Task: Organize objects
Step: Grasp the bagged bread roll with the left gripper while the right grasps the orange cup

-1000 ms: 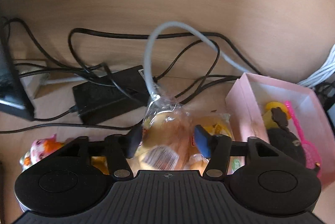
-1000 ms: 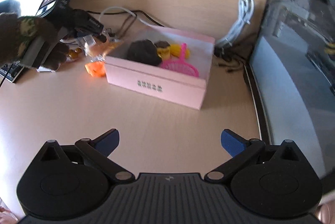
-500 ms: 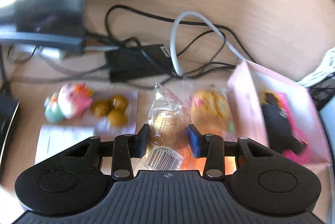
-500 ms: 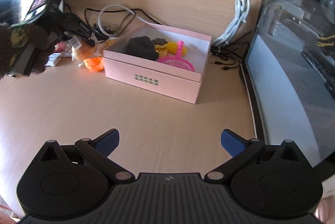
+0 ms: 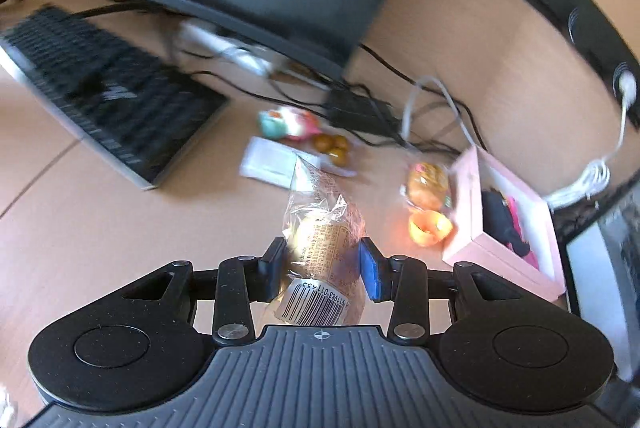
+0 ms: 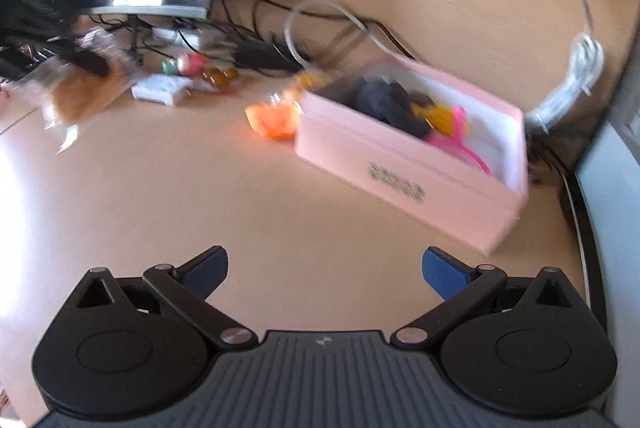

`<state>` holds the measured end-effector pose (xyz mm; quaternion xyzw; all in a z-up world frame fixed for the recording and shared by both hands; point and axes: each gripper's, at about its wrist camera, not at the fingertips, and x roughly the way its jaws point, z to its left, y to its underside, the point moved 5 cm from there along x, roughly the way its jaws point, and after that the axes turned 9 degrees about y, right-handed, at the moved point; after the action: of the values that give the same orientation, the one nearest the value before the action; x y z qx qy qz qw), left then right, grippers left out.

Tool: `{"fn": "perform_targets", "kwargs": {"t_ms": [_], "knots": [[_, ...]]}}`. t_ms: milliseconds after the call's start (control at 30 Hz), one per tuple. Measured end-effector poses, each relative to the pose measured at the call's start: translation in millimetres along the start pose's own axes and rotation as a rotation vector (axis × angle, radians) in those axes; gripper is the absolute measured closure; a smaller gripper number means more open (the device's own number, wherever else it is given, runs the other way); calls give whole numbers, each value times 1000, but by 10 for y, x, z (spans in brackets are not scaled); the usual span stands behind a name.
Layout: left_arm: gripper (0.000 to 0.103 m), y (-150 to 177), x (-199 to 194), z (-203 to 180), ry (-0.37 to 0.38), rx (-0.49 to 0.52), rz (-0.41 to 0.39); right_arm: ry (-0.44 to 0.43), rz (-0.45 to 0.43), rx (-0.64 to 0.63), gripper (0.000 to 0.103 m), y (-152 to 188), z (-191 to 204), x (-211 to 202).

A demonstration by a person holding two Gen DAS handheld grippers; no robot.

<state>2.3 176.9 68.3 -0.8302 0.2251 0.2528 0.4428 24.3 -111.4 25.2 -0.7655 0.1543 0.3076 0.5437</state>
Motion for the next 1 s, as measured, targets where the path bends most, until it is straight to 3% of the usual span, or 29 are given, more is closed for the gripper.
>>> {"fn": "perform_targets", "kwargs": {"t_ms": [67, 133, 233, 333, 433, 500, 633, 767, 900, 1000], "knots": [[60, 56, -187, 131, -19, -34, -13, 13, -32, -7, 2, -132, 104, 87], [60, 121, -320, 230, -37, -54, -20, 37, -59, -32, 23, -289, 202, 218], [60, 217, -499, 340, -60, -82, -36, 25, -55, -51, 45, -506, 341, 426], [60, 284, -639, 443, -68, -105, -42, 4, -87, -80, 54, -682, 525, 584], [60, 313, -738, 492, -76, -107, -44, 38, -124, -149, 62, -803, 757, 757], [60, 329, -787, 518, -79, -109, -48, 30, -109, -172, 69, -874, 896, 894], [60, 322, -810, 580, -82, -125, -47, 24, -63, -155, 70, -977, 991, 1105], [60, 284, -743, 565, -47, -111, -29, -82, 55, -78, 69, -903, 932, 1141], [60, 212, -615, 471, 11, -89, -18, -205, 131, 4, 69, -613, 746, 785], [60, 172, -468, 374, 49, -67, -4, -181, 132, -21, 69, -306, 584, 448]]}}
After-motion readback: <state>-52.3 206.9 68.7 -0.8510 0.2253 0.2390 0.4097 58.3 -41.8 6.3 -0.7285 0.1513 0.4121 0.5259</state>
